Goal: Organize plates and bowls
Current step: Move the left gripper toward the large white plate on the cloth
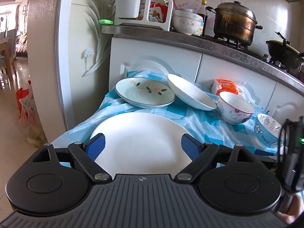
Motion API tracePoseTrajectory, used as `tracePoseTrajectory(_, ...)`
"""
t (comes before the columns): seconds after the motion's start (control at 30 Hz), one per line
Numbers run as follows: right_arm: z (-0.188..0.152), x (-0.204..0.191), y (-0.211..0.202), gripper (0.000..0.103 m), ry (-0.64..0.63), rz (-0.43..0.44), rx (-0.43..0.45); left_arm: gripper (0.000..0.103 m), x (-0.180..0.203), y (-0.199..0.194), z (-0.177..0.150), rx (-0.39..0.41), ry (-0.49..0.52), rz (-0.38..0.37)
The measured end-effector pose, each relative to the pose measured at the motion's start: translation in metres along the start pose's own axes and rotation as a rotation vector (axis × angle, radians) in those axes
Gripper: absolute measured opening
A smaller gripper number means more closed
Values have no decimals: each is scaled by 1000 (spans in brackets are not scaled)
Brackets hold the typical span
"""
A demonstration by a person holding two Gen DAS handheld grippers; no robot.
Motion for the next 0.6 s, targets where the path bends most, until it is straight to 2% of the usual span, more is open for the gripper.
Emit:
tracePoseTrajectory(0.13,14,5,-37,102,-6,-8,112,103,4,-11,3,18,0,-19)
tracePoseTrajectory(0.23,28,12,-60,102,8,-34,165,103,7,-21,6,34,-4,-38)
tracePoseTrajectory(0.6,46,55,-121,102,102,-117,267,103,20,-61,12,84,-12,-82)
Point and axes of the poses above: each gripper's, at about its wrist camera, not at the fingertips, and y roughly the way its jaws point, x to its right, z to its top, the point moved 5 cm from there along y, roughly the way its jaws point, and after that the axes turned 15 degrees about -z, right-handed, at the moved point
